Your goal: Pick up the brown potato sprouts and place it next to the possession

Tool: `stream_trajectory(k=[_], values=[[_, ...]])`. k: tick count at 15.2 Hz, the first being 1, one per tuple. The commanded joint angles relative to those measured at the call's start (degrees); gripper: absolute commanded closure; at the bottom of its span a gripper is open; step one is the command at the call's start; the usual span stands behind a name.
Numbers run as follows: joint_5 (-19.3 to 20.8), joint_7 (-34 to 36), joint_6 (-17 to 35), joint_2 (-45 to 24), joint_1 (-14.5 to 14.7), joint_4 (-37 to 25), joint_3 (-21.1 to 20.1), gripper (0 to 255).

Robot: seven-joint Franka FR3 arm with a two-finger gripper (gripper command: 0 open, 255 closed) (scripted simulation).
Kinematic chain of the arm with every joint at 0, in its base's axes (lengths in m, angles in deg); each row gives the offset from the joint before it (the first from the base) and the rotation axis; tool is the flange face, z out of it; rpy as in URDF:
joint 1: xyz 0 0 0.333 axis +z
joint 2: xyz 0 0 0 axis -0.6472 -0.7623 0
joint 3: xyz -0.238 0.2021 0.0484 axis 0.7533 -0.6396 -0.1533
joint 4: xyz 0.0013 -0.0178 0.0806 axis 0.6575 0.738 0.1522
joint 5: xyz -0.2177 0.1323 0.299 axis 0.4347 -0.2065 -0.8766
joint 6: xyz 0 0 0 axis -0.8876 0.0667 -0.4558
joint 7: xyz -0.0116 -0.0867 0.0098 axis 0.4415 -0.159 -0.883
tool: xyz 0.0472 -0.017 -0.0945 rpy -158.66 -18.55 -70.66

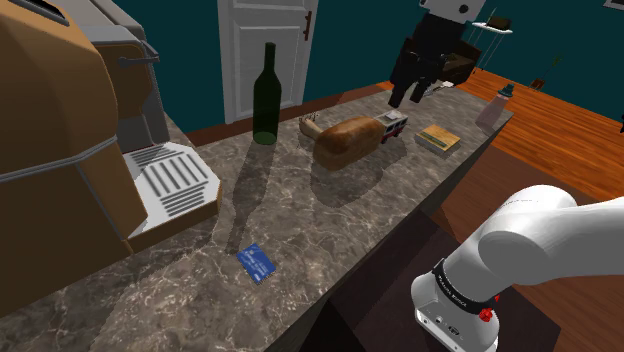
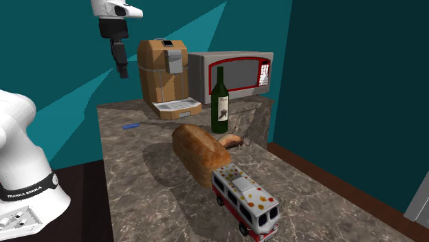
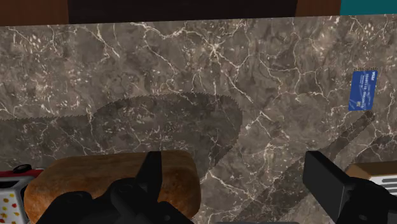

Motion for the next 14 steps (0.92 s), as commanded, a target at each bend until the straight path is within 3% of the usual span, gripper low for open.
stream_trajectory(k=[1,14], values=[[0.0,0.0,0.0,0.0,0.0,0.0,0.0,0],[3.1,-8.3,26.0,-20.6,-0.8,2.0,3.0,0]])
